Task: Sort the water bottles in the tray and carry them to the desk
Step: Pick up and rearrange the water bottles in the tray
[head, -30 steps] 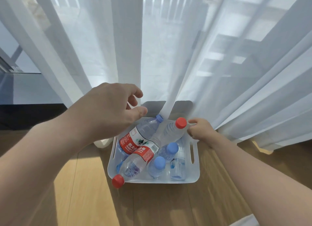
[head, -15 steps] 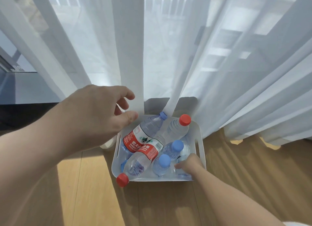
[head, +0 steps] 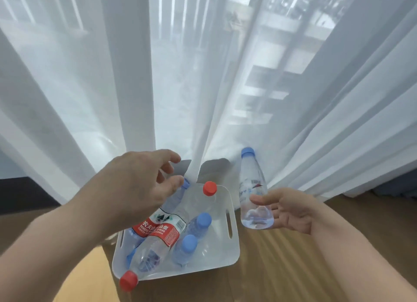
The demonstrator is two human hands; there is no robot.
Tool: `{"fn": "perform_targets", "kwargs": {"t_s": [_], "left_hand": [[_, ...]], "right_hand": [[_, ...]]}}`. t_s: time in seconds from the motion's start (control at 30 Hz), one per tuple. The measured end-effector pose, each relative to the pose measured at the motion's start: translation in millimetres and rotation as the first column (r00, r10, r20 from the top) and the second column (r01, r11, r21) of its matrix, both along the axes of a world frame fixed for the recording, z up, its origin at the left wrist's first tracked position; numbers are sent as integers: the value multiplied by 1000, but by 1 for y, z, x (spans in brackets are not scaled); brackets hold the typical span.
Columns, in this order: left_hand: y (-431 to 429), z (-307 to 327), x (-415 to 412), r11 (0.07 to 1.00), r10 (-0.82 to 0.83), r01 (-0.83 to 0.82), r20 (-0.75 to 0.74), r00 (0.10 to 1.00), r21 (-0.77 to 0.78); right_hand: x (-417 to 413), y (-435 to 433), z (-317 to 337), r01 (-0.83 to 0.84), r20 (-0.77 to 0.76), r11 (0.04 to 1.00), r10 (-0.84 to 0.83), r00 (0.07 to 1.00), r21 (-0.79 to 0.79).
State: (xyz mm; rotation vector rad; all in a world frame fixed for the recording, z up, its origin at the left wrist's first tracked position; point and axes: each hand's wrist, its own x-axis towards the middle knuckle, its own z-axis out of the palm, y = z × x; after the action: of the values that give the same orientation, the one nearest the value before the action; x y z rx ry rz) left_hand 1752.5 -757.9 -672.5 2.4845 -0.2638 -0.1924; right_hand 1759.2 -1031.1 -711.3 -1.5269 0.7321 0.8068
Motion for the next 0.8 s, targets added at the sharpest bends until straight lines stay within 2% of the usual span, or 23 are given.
{"fn": "perform_targets", "kwargs": {"t_s": [0.07,0.13,0.23,0.3,0.33,0.4,0.43,0.5,0.6,0.67,0.8], "left_hand": [[-9,2,-3,992,18,-21,-29,999,-125],[-16,3,-7,953,55,-82,-97,994,-293],[-27,10,-17,799,15,-189,-295,955,-571],[-29,18,-22,680,-60,-250,-393,918,-689],[-28,22,-24,641,-64,-278,-411,910,-716],[-22,23,-25,648,-21,-310,-424,905,-695],[-19,22,-25,674,5,-323,-434,901,-665],[-16,22,-28,695,45,-357,-458,888,-624],[-18,25,-33,716,125,-378,-425,897,-588],[-21,25,-36,730,178,-374,-369,912,-572],[-30,29,-41,741,262,-363,-254,931,-565]], "right_hand": [[-10,4,27,-18,161,968,-24,987,250],[-17,18,47,-104,256,856,-33,966,506],[-15,50,57,-239,342,626,-46,939,742],[-10,71,54,-237,313,552,-46,949,799],[-6,80,51,-192,265,544,-58,962,817],[0,92,45,-84,181,549,-124,976,832],[2,96,42,-35,159,581,-163,974,813],[3,99,39,42,206,712,-258,944,701],[-2,103,42,-7,330,787,-250,910,617],[-5,105,44,-37,350,798,-222,910,602],[-6,101,47,-14,380,797,-272,884,604]]}}
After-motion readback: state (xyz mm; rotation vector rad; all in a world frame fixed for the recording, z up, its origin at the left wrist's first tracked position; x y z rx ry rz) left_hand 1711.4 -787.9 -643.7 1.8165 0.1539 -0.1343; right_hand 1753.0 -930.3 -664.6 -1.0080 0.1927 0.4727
